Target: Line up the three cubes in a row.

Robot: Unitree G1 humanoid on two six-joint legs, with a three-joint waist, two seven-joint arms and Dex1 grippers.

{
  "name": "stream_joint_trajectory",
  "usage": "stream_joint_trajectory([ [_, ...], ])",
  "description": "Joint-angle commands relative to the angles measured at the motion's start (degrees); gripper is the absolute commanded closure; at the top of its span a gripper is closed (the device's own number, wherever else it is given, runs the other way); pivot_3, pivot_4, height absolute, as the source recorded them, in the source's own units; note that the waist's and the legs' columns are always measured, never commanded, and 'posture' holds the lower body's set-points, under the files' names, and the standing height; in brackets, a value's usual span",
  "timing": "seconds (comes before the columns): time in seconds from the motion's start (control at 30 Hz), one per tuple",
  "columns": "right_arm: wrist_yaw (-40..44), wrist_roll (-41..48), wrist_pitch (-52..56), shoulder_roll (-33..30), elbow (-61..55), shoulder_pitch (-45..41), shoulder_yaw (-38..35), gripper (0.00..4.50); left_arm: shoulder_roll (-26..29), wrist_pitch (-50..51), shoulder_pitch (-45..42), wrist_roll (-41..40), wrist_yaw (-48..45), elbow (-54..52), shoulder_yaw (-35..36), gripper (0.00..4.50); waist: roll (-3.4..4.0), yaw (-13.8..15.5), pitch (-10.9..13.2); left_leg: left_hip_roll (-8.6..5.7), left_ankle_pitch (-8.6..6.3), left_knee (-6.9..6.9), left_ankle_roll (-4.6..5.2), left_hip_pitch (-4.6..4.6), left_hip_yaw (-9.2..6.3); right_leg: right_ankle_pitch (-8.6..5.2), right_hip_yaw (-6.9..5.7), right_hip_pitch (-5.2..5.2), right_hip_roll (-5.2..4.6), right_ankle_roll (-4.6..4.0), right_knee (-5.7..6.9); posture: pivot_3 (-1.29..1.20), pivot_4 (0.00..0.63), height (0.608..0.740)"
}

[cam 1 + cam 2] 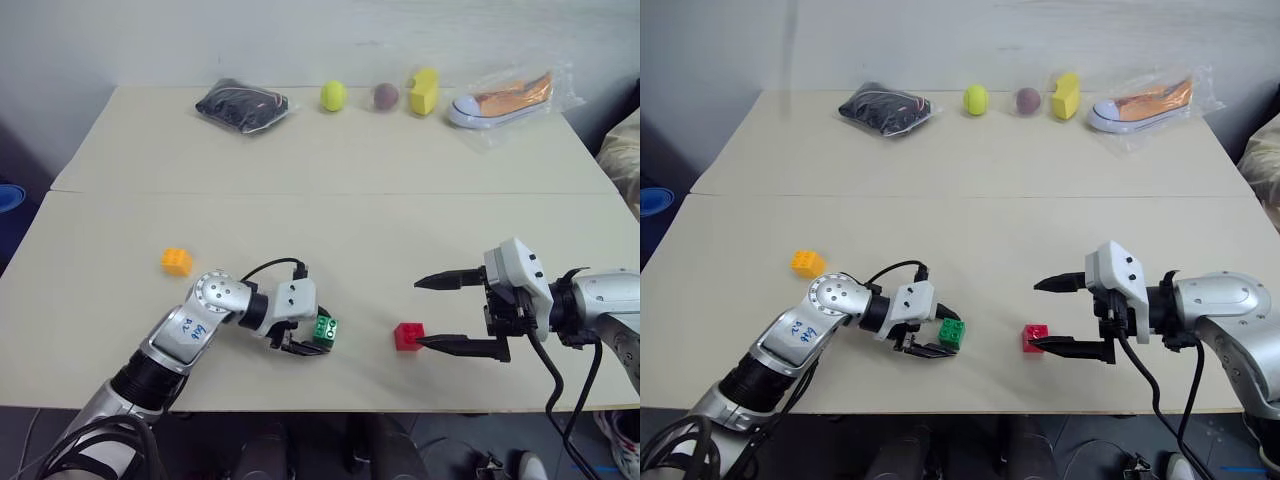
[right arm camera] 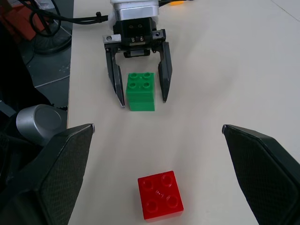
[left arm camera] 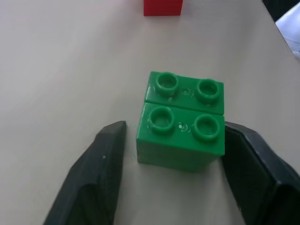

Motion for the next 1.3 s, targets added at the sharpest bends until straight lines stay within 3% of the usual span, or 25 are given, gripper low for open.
stream_joint_trajectory([
  [0.03,1.2,0.3,-1.5,-0.4,0.6,-2.6,0.6,0.0,3.0,5.7,1.3,-5.1,1.8,-5.6,9.2,0.22,-0.02,-0.3,0.0,0.01,0.0,0.0,0.0,0.01,0.0,0.0,-0.01,0.0,0.0,0.0,0.0,0.0,0.15,0.74],
  [0.07,1.4,0.2,-1.7,-0.4,0.9,-3.0,0.8,0.0,3.6,7.0,1.7,-6.0,2.3,-6.4,10.7,0.02,-0.02,-0.4,0.0,0.05,0.01,0.0,-0.01,0.0,-0.01,0.0,-0.01,-0.01,0.02,0.0,0.0,0.0,0.15,0.74],
  [0.2,2.9,0.3,-2.4,0.2,2.8,-5.7,2.6,0.0,8.2,18.8,8.8,-15.5,5.1,-12.8,27.6,0.02,-0.02,-1.2,0.0,0.08,0.02,-0.02,-0.04,0.0,-0.07,0.0,-0.04,0.0,0.0,0.0,-0.01,0.0,0.15,0.74],
  [0.33,5.1,0.7,-3.2,0.2,5.1,-8.0,3.5,0.0,11.6,23.2,19.2,-19.0,7.3,-16.7,42.6,0.02,-0.03,-1.5,0.0,0.11,0.02,-0.05,-0.06,-0.02,-0.09,0.0,-0.06,0.01,0.0,0.0,-0.09,0.0,0.15,0.74],
  [0.47,7.5,0.5,-3.6,1.0,7.9,-11.7,5.4,0.0,10.2,23.9,33.4,-20.2,8.8,-19.3,59.8,0.02,-0.03,-1.4,0.0,0.11,0.01,-0.06,-0.07,-0.01,-0.11,0.0,-0.06,0.02,-0.03,-0.01,-0.13,0.0,0.15,0.74],
  [0.53,8.9,-0.6,-4.8,1.4,9.9,-13.1,6.9,0.0,9.2,21.1,37.2,-21.1,8.1,-22.0,61.7,0.02,-0.05,-1.4,0.0,0.12,-0.03,-0.08,-0.11,-0.01,-0.11,-0.01,-0.05,0.01,-0.01,-0.01,-0.2,0.0,0.15,0.74],
  [0.67,10.5,-2.3,-6.5,2.2,12.4,-15.1,8.7,0.0,10.9,18.4,34.9,-22.8,6.9,-23.6,54.9,0.02,-0.08,0.2,0.0,-0.03,-0.01,-0.04,-0.07,-0.02,-0.28,0.0,-0.16,0.11,-0.22,-0.01,-0.21,0.0,0.15,0.74],
  [0.8,10.6,-2.1,-6.0,1.9,11.9,-15.5,8.5,0.0,16.2,10.2,23.4,-18.3,0.6,-17.1,38.5,0.02,-0.09,0.4,0.0,-0.18,0.0,-0.05,-0.05,-0.04,-0.39,0.01,-0.23,0.13,-0.35,0.01,-0.16,0.0,0.15,0.74],
  [0.93,9.7,-1.1,-5.1,0.2,8.7,-11.6,5.7,0.0,17.2,2.4,8.8,-14.6,-9.2,-8.0,23.4,0.02,-0.09,0.0,0.0,-0.13,0.0,-0.1,-0.06,-0.08,-0.24,0.01,-0.23,0.08,-0.19,0.01,-0.19,0.0,0.15,0.74],
  [1.07,7.5,0.4,-3.2,-1.2,3.2,-5.6,1.9,0.0,12.9,-5.4,-2.7,-10.7,-15.1,1.5,13.5,0.02,-0.09,0.0,0.0,-0.08,-0.01,-0.1,-0.07,-0.12,-0.04,0.02,-0.23,-0.01,0.05,0.03,0.04,0.0,0.15,0.74],
  [1.3,2.7,3.7,1.0,-2.3,-4.2,2.6,-5.0,0.0,7.2,-14.5,-12.6,-6.8,-24.2,11.9,4.4,0.02,-0.1,0.2,0.0,-0.11,0.02,-0.01,-0.02,-0.05,0.05,0.05,-0.13,0.0,0.09,0.09,-0.09,0.0,0.15,0.74],
])
